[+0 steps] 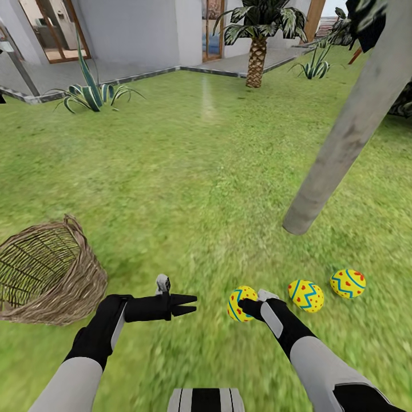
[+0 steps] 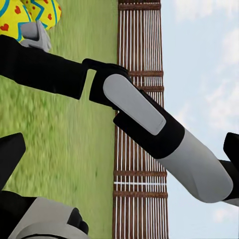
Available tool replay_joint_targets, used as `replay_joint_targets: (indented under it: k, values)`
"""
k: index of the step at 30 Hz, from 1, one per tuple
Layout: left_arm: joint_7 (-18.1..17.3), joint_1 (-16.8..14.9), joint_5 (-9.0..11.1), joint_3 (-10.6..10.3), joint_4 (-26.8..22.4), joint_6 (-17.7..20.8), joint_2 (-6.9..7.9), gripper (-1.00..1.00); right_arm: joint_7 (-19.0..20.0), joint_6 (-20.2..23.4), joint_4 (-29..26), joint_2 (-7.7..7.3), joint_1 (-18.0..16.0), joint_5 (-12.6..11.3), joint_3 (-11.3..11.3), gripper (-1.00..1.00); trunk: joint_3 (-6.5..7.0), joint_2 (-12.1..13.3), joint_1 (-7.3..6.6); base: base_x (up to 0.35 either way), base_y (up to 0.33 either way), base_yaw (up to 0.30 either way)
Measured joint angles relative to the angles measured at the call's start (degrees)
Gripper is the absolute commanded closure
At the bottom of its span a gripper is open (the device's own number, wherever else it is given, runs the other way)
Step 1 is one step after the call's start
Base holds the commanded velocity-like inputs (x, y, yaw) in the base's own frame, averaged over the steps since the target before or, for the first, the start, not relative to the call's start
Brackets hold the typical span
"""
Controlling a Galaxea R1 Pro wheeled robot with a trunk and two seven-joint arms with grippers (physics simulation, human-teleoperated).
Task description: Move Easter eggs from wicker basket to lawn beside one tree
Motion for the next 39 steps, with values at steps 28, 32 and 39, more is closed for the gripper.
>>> replay_joint_targets:
  k: [28,32,39]
  values:
    - [0.0,0.0,0.02,0.0,0.0,0.0,-0.08,-1.0,-0.02,-0.06,0.01,0.0,0.01,-0.01,0.0,1.0,-3.1,-0.19,0.36,0.026,0.0,0.0]
    - [0.0,-0.01,0.09,0.0,0.0,0.0,-0.07,-1.0,-0.01,-0.07,0.0,0.0,0.02,0.0,0.0,1.0,-3.54,-0.21,0.42,0.001,0.0,0.0]
    - [0.0,0.0,0.03,0.0,-0.05,0.0,-0.09,-1.0,-0.02,-0.09,0.01,0.0,0.0,-0.01,0.0,1.0,-4.21,-0.26,0.49,0.0,0.0,0.0]
